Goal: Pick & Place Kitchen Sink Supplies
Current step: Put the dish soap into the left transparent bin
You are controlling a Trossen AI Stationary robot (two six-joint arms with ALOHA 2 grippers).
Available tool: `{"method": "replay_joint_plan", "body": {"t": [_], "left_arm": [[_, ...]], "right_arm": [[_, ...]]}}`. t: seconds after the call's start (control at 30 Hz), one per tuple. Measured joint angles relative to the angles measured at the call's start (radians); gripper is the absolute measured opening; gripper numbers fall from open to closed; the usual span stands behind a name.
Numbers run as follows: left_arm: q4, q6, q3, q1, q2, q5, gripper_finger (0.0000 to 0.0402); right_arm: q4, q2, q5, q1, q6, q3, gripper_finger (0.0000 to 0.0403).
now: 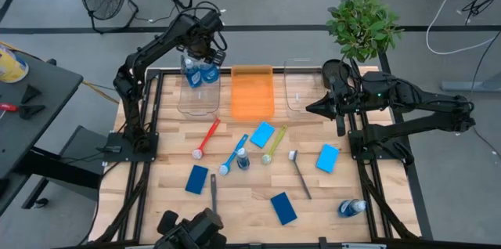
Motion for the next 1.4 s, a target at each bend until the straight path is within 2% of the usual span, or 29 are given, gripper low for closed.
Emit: {"method": "replay_joint_plan", "body": {"t": [0.57,1.4], "left_arm": [[0.001,0.039,0.0,0.0,0.001,0.006,0.0135],[0.013,0.066,0.0,0.014,0.08,0.028,0.0136]], "right_arm": [[0.0,0.0,0.0,0.0,0.0,0.0,0.0011],[0.005,0.0,0.0,0.0,0.0,0.0,0.0011]]}}
